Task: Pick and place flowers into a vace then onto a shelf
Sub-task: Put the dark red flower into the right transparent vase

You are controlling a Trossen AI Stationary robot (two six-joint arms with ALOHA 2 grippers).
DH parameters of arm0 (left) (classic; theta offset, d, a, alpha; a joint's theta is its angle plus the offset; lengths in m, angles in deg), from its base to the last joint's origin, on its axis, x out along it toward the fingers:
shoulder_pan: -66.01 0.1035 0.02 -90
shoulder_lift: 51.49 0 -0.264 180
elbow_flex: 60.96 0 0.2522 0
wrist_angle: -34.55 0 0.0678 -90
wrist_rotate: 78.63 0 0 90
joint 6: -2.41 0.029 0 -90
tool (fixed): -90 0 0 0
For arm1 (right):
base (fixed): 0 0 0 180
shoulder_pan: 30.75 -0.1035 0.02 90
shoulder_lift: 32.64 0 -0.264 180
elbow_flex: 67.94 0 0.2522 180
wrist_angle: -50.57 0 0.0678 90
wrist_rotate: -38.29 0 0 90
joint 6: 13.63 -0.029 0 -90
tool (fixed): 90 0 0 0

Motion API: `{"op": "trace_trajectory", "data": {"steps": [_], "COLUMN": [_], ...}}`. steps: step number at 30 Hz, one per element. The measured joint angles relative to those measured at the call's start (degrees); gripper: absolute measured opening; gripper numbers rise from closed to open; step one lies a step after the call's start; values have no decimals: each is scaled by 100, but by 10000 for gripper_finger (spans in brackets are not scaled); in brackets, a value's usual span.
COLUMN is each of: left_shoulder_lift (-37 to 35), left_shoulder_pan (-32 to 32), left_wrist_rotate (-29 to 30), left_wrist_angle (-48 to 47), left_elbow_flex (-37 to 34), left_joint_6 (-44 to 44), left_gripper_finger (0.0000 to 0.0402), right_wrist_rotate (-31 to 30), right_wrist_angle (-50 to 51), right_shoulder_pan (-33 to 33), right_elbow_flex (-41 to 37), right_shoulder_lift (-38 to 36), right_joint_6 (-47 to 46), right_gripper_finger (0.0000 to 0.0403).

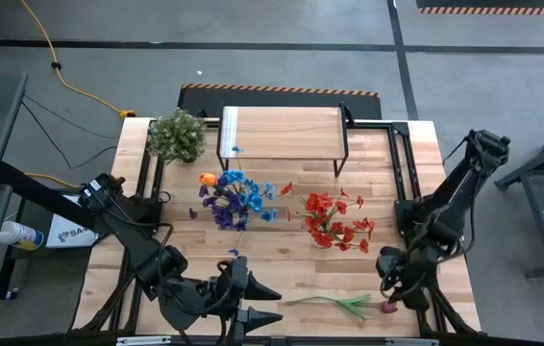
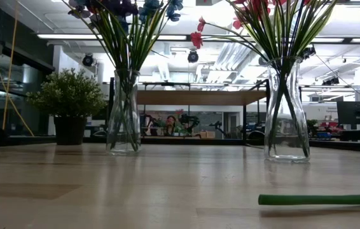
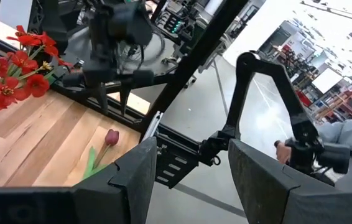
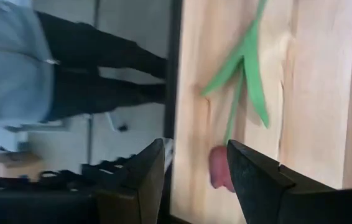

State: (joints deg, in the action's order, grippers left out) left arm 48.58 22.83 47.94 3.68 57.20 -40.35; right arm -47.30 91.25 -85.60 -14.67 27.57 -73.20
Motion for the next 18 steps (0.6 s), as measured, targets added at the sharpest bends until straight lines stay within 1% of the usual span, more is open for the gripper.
{"op": "trace_trajectory", "data": {"steps": [5, 10, 14, 18], "left_shoulder_lift": [0, 0, -4, -11], "left_shoulder_pan": [2, 0, 2, 0], "left_wrist_rotate": [3, -4, -168, -380], "left_wrist_angle": [-35, -115, -117, -141], "left_elbow_flex": [0, 0, 0, 0], "left_joint_6": [0, -1, -60, -121], "left_gripper_finger": [232, 232, 232, 232], "right_wrist_rotate": [-173, -193, -300, -263], "right_wrist_angle": [-371, -813, -1114, -1201], "right_shoulder_pan": [-84, -82, -81, -81], "right_elbow_flex": [0, 0, 0, 0], "right_shoulder_lift": [584, 1070, 1410, 1739], "right_joint_6": [14, 44, 45, 1], "right_gripper_finger": [165, 165, 165, 165]}}
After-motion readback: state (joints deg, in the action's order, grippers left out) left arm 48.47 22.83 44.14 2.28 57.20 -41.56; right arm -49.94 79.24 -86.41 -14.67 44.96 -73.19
